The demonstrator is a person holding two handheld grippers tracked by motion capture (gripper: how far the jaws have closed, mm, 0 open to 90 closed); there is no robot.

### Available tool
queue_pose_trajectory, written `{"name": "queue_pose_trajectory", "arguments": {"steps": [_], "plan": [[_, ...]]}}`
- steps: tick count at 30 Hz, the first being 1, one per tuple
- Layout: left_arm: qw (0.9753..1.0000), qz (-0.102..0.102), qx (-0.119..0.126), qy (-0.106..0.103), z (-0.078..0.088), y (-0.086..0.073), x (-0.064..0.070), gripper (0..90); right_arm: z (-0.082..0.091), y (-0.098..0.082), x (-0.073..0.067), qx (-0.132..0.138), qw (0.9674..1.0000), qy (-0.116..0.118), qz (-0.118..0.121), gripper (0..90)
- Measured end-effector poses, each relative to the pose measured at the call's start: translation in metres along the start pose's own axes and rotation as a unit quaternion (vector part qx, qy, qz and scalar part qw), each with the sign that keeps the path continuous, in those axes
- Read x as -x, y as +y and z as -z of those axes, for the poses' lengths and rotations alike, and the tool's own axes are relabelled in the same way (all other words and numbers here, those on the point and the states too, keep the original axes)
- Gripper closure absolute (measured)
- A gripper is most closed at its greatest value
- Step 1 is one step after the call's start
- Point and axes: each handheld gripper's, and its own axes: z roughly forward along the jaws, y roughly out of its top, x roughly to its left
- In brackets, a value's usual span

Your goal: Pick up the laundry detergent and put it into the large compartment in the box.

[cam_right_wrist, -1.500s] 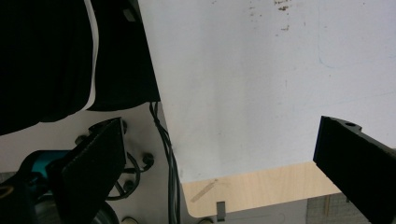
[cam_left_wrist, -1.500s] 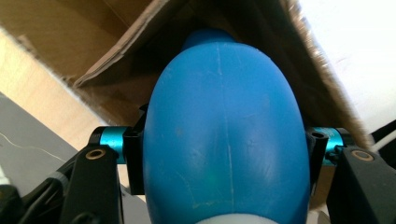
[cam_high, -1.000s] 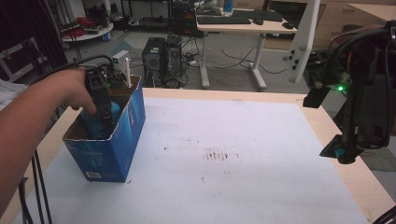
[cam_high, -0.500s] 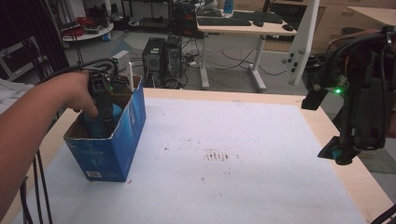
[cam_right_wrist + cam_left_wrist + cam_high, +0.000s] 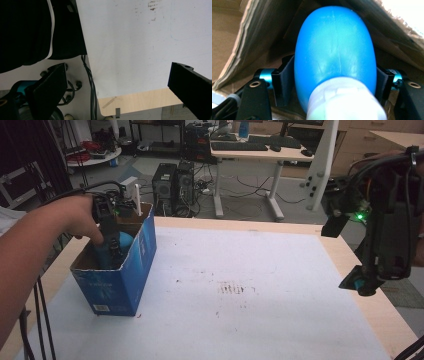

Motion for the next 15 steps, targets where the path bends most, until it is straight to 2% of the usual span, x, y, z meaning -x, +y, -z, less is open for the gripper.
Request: {"name": "queue_pose_trajectory", "arguments": {"steps": [6,12,15], "plan": [[1.0,0.006,-0.003,0.007,0.006,0.0,0.001,28.9,0.001,-0.001,-0.001,0.001,1.0,-0.001,0.0,1.7],[0.9999,0.004,0.002,0.014,0.021,0.001,0.003,26.1,0.001,-0.002,-0.002,-0.001,1.0,-0.001,-0.002,1.7],[0.9997,0.006,0.002,0.025,0.03,0.001,0.004,23.5,0.002,-0.002,-0.002,-0.001,1.0,-0.001,0.0,1.7]]}}
